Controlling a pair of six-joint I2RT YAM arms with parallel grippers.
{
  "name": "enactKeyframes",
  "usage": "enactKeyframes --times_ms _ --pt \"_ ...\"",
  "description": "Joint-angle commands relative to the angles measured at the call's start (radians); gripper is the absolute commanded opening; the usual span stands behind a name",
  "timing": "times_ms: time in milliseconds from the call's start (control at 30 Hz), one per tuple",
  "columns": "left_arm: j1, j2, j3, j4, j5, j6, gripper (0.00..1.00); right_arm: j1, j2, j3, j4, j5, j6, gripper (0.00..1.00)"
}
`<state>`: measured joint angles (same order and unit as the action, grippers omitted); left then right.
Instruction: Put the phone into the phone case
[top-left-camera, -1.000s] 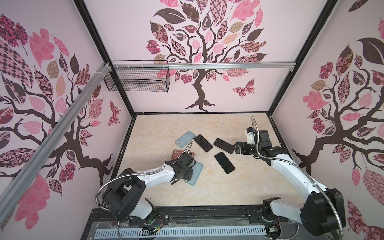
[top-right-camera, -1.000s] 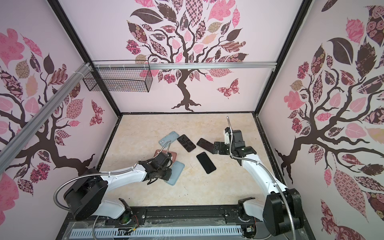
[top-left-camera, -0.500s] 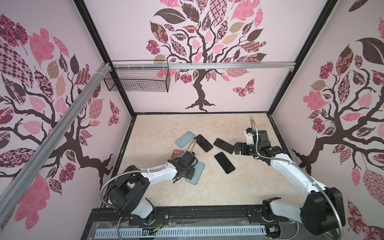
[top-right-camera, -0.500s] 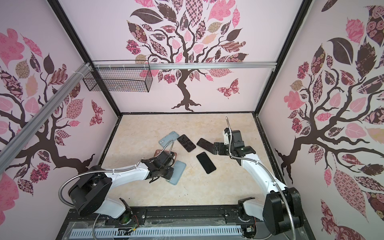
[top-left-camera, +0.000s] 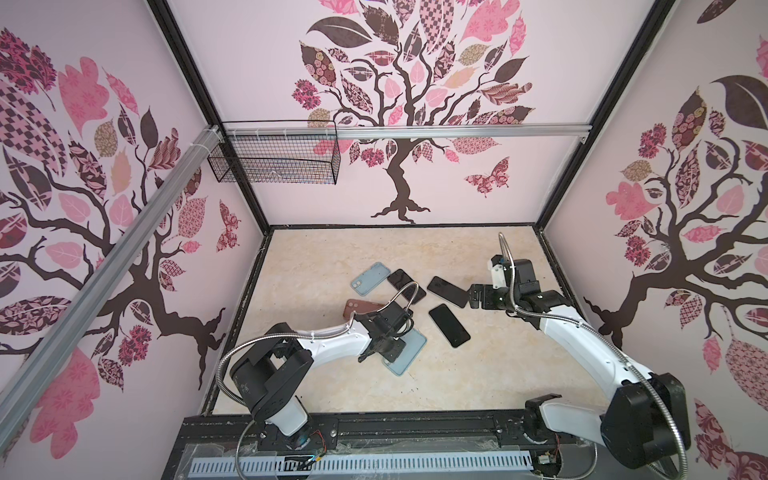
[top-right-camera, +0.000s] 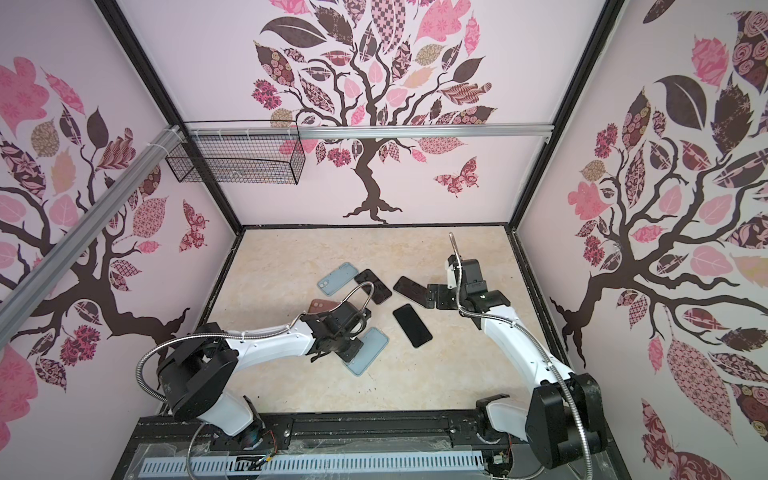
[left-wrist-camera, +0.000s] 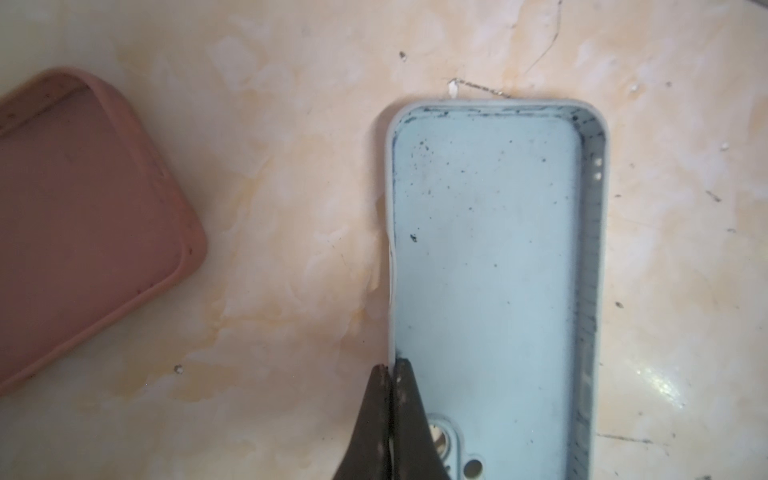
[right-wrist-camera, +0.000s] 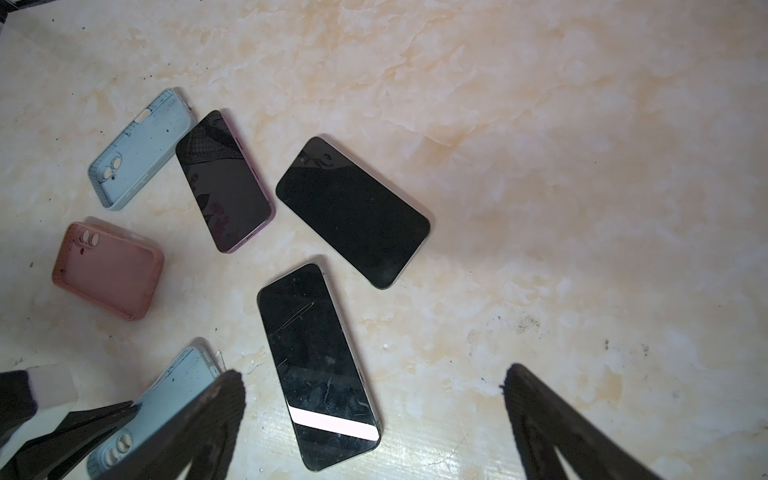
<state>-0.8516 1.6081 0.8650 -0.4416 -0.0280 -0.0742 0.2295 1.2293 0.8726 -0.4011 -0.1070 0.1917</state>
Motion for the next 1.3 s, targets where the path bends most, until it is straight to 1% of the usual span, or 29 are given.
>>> enactKeyframes --times_ms 0,267,467,667,833,967,1000,1100,1167,1200,1267 --pt "-0.004 -0.028 0.069 -0.024 0.031 0.136 0.0 0.007 0.021 0.04 -0.018 0.02 -0.015 1.0" --pt "-0.005 -0.041 0.095 -0.088 0.014 0.356 0.0 0.013 0.037 0.042 -0.016 0.021 -0.015 1.0" --pt "-0.004 0.02 0.125 -0.09 0.052 0.465 0.0 0.022 0.046 0.045 -0.02 0.026 -0.017 1.0" --pt "-0.003 0.086 0.16 -0.083 0.082 0.549 0.0 0.031 0.049 0.044 -0.025 0.037 -0.019 1.0" --pt "-0.003 0.093 0.166 -0.058 0.091 0.579 0.05 0.04 0.062 0.045 -0.029 0.047 -0.019 1.0" --pt "-0.004 0.085 0.171 -0.042 0.062 0.559 0.18 0.05 0.078 0.049 -0.037 0.056 -0.022 1.0" --pt "-0.001 0.077 0.169 -0.036 0.053 0.547 0.25 0.056 0.082 0.051 -0.039 0.058 -0.026 1.0" --pt "0.004 0.03 0.148 0.002 0.04 0.5 0.4 0.086 0.099 0.058 -0.051 0.075 -0.034 1.0" --pt "0.012 -0.016 0.118 0.046 0.024 0.453 0.48 0.106 0.116 0.063 -0.063 0.088 -0.04 1.0" --pt "0.015 -0.045 0.101 0.071 -0.003 0.414 0.51 0.118 0.127 0.066 -0.07 0.091 -0.045 1.0" --pt "0.022 -0.097 0.075 0.095 -0.046 0.333 0.54 0.137 0.151 0.075 -0.084 0.097 -0.051 1.0"
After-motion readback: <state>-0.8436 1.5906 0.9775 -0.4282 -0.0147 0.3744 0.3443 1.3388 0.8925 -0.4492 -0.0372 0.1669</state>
